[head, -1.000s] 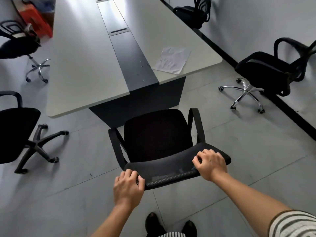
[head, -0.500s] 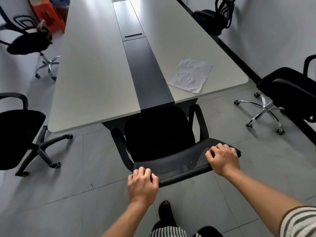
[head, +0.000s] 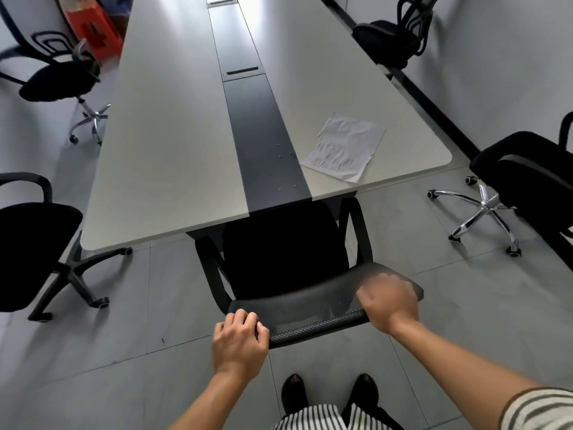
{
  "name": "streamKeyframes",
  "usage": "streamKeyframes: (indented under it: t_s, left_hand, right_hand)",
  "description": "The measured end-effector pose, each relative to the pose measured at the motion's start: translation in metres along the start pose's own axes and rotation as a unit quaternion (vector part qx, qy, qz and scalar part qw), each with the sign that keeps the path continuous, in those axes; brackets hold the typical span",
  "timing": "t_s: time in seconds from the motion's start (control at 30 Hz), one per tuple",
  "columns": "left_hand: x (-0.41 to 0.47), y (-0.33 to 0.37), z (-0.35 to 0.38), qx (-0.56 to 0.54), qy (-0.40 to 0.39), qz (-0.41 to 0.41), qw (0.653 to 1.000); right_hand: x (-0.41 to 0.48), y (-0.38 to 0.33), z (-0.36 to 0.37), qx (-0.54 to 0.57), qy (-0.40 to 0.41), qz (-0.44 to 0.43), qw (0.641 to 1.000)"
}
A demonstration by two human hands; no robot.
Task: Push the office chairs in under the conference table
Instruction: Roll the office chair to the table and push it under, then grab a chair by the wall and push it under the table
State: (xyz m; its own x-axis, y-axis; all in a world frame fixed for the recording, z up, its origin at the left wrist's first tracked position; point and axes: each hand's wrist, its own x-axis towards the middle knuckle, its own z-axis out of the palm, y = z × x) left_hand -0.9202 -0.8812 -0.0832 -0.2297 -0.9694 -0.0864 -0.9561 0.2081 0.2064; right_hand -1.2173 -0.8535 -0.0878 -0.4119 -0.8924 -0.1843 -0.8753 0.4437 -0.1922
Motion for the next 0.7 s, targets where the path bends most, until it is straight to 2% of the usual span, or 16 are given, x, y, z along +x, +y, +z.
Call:
streamKeyframes:
  t_s: [0.1,0.2,0.33,0.5,0.6,0.7]
  left_hand:
    - [-0.002,-0.002,-0.001,-0.009,-0.030,-0.002,1.000]
    - [0.003,-0.007,-0.006,-0.036,-0.065,-0.008,0.997]
    - [0.010,0.016,-0.024,-0.137,-0.122,0.041,0.982]
    - [-0.013,0.091,-0.044,-0.230,-0.156,0.121,0.953]
    - [-0.030,0.137,-0.041,-0.276,-0.209,0.130,0.929]
    - [-0.046,0.178,-0.025,-0.276,-0.263,0.133,0.915]
  right_hand:
    - [-0.004,0.002,-0.002,0.034,-0.021,0.001,0.999]
    - [-0.026,0.010,-0.008,0.123,-0.007,-0.015,0.992]
    - [-0.081,0.035,-0.017,0.213,0.018,-0.004,0.977]
    - [-0.149,0.093,-0.027,0.341,0.002,0.175,0.924]
    - [-0.192,0.144,-0.027,0.387,0.015,0.259,0.885]
    - [-0.232,0.196,-0.026,0.433,0.046,0.325,0.840]
